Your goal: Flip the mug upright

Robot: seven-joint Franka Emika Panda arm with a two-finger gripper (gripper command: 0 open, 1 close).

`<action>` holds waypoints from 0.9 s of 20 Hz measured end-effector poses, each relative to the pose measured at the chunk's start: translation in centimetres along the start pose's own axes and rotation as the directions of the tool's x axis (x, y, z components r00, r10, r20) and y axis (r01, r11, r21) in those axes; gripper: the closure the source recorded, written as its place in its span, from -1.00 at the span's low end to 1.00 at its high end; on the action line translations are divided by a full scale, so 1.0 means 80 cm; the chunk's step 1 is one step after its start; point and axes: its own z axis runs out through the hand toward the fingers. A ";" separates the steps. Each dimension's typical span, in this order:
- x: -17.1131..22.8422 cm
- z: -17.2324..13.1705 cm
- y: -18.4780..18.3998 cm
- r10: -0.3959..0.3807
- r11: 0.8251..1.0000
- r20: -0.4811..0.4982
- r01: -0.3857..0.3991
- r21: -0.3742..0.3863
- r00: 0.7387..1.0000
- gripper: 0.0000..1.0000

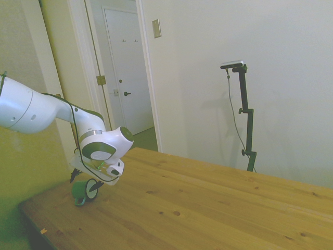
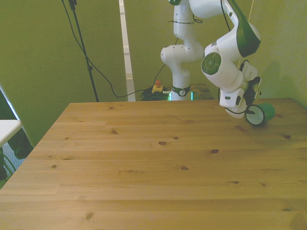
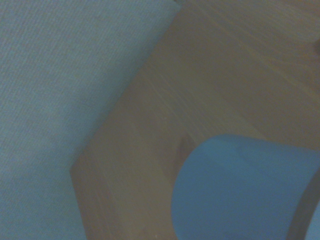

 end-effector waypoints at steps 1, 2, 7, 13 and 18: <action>0.000 0.001 -0.001 -0.009 1.000 0.006 0.009 0.011 1.000 -1.00; 0.000 0.000 -0.002 -0.014 1.000 0.008 0.014 0.019 1.000 -1.00; 0.004 -0.008 -0.011 -0.037 0.998 0.013 0.036 0.043 0.999 1.00; 0.020 0.000 -0.007 -0.037 0.996 0.023 0.035 0.078 0.999 1.00; 0.026 0.004 -0.008 -0.036 0.995 0.042 0.032 0.096 0.998 1.00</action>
